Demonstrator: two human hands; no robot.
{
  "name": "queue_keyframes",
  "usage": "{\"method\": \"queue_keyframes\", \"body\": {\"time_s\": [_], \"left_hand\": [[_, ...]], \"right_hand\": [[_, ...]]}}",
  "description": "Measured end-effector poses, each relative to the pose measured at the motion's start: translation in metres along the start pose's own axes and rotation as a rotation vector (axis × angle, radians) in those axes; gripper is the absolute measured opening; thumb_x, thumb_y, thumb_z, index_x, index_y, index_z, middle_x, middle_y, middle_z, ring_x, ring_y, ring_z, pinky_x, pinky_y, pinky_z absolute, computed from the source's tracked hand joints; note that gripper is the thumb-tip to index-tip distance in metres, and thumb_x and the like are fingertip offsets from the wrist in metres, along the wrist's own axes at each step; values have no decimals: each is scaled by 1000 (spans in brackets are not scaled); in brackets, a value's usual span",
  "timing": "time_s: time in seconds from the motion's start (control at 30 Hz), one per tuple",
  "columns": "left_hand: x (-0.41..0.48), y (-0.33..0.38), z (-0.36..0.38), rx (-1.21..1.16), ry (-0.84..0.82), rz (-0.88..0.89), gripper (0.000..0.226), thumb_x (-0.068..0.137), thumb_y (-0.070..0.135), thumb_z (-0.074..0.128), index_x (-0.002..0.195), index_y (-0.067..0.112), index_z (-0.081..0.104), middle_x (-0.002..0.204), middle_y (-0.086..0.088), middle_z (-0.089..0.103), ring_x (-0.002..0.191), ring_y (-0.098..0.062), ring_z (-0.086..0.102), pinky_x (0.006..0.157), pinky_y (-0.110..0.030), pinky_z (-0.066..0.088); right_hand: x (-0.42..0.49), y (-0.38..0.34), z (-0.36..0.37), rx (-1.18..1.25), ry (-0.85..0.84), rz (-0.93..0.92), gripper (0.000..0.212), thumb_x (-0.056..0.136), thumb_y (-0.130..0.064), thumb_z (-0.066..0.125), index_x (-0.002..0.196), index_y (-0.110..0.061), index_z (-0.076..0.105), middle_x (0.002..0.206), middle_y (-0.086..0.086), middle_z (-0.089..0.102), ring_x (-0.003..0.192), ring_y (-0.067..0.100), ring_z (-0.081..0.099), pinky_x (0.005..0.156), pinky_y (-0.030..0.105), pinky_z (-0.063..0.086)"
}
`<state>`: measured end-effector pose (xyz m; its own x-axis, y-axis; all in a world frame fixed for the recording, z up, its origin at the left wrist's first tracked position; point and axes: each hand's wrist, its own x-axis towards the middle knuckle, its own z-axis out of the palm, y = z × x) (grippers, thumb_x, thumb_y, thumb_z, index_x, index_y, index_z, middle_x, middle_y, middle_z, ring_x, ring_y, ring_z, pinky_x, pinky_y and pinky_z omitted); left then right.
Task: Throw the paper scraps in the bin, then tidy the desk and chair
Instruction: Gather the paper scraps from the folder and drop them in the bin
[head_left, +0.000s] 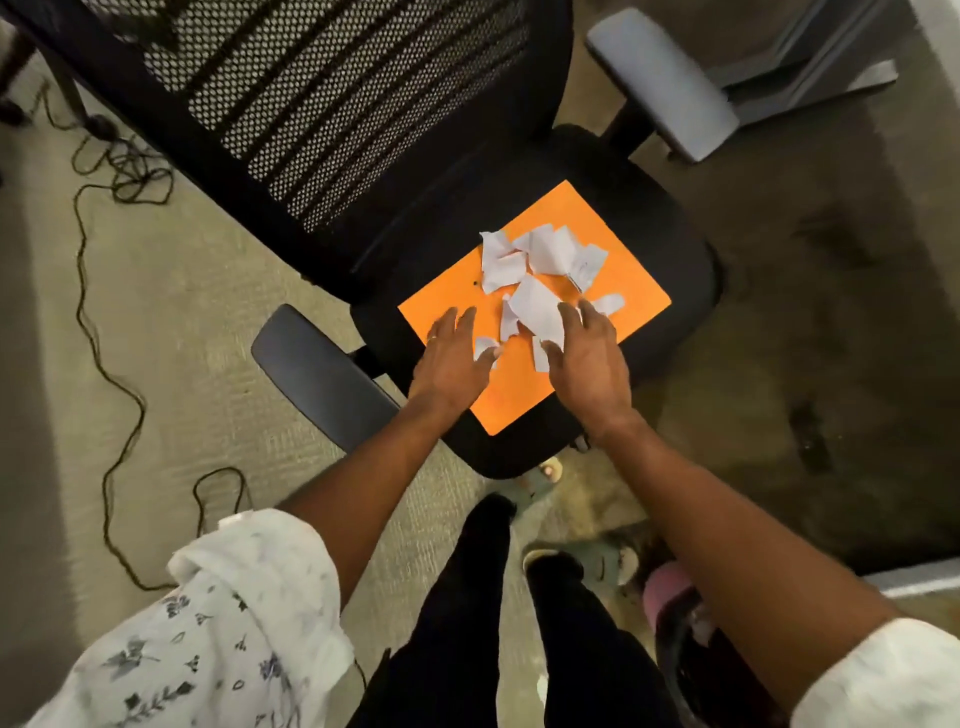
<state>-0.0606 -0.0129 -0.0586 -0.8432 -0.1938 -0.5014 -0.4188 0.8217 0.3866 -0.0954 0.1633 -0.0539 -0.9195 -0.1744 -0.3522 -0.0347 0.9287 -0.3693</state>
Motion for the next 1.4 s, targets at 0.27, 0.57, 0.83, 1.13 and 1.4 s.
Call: {"method": "queue_keyframes", "body": {"time_s": [0.27, 0.57, 0.83, 1.13, 1.4], "left_hand": [[24, 10, 37, -44, -133, -29, 87, 96, 26, 67, 161, 28, 10, 169, -11, -2, 153, -43, 14, 117, -51, 35], [50, 28, 47, 105, -47, 97, 94, 94, 17, 69, 162, 31, 4, 168, -12, -13, 150, -36, 24, 114, -43, 44], [65, 25, 54, 382, -86, 310, 77, 98, 10, 59, 160, 32, 19, 169, -14, -3, 152, -37, 20, 119, -45, 35], [71, 22, 48, 333, -145, 209, 70, 86, 42, 74, 148, 26, 45, 158, -7, 29, 142, -32, 38, 108, -41, 46], [59, 33, 53, 201, 13, 64, 70, 78, 41, 82, 134, 13, 49, 143, -8, 43, 132, -31, 45, 96, -42, 53]], "right_hand": [[41, 29, 27, -104, -88, 37, 114, 70, -53, 84, 157, -27, 16, 167, 14, 7, 151, 51, 5, 106, 59, 44], [40, 21, 61, -45, -125, 55, 84, 83, -29, 80, 150, -21, 30, 163, 11, 14, 152, 44, 7, 98, 55, 52], [22, 25, 73, -28, -31, -50, 40, 96, -10, 59, 135, -16, 49, 148, 7, 40, 143, 30, 31, 76, 47, 59], [15, 32, 67, 6, 20, -130, 41, 92, 2, 56, 131, -10, 56, 139, 8, 53, 120, 32, 58, 80, 45, 57], [33, 23, 34, 487, 265, 103, 35, 94, -9, 63, 129, -15, 61, 132, 3, 61, 115, 20, 63, 92, 30, 53]]}}
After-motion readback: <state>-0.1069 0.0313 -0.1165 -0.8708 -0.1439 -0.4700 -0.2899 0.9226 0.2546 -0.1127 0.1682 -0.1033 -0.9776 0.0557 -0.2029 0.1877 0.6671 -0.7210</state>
